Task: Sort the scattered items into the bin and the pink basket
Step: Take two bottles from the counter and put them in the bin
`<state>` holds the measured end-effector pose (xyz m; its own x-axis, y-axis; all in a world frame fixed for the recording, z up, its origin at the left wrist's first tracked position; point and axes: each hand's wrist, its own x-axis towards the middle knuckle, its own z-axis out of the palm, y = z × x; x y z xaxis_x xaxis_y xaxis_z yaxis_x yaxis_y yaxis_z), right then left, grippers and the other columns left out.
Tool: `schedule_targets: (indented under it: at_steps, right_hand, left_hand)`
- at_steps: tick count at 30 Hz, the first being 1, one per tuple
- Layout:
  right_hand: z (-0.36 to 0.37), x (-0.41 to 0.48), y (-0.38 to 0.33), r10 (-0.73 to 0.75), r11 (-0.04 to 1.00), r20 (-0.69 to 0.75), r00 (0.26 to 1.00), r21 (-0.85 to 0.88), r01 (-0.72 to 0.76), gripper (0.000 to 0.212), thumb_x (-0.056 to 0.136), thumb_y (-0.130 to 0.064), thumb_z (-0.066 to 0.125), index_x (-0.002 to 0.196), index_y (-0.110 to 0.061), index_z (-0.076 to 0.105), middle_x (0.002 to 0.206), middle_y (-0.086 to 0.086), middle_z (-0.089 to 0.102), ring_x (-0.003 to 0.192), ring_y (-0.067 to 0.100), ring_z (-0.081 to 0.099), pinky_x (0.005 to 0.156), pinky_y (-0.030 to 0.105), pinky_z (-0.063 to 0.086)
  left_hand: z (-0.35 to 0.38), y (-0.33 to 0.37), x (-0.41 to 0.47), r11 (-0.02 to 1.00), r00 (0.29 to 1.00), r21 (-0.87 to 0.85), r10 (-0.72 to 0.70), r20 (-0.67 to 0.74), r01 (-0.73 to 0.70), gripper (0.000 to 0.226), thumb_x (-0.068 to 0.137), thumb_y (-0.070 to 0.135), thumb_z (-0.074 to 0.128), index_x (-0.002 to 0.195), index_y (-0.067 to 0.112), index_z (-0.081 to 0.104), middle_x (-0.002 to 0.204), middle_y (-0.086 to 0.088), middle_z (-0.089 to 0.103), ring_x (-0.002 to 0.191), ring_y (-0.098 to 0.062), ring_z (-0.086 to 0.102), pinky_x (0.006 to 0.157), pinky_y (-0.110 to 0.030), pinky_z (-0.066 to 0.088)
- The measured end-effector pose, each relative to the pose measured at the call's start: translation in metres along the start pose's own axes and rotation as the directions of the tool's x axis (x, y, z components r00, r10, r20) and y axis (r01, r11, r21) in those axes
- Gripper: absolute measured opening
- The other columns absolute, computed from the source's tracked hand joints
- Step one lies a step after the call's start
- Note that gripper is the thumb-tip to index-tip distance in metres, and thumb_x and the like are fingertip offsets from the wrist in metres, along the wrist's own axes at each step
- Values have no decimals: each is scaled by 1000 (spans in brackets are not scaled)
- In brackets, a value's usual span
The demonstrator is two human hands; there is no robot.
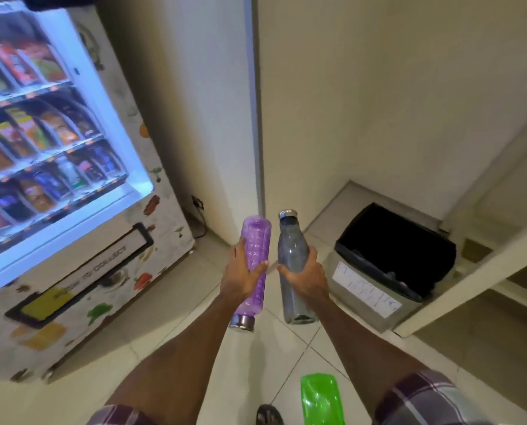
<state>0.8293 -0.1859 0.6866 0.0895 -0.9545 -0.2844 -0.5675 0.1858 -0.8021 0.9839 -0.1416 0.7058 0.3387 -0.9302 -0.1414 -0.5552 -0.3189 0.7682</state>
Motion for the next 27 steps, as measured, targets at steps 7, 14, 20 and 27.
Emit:
schedule_targets:
  at_steps: [7,14,20,27]
  right_hand:
    - [-30,83,-5,185,982,-168,968,76,-174,98,70,-61,72,145,-32,16,135,10,50,118,33,55,93,48,48]
    - [-57,155,6,361,931,-272,892,161,-328,103,71,-60,72,149,-28,13,144,12,44,128,36,48,103,52,43]
    - [-73,202,13,484,872,-334,809,263,-414,98,72,-59,73,147,-27,17,140,11,48,122,36,53,100,51,47]
    - [-118,264,53,609,790,-380,696,361,-495,95,65,-61,76,138,-28,25,127,7,53,114,33,57,98,50,49]
  left_hand:
    - [28,42,110,995,974,3,100,202,-103,85,83,42,69,150,21,21,144,-8,38,125,-29,50,99,-50,49]
    - [71,74,210,978,903,-6,196,383,-210,86,84,36,70,151,17,19,147,-10,34,128,-29,46,103,-49,45]
    - [110,96,270,958,820,23,231,523,-284,83,86,42,67,150,22,18,151,-6,27,133,-29,42,106,-49,42]
    - [189,142,335,920,677,2,287,678,-393,84,85,32,70,151,20,19,147,-9,32,130,-29,44,106,-50,42]
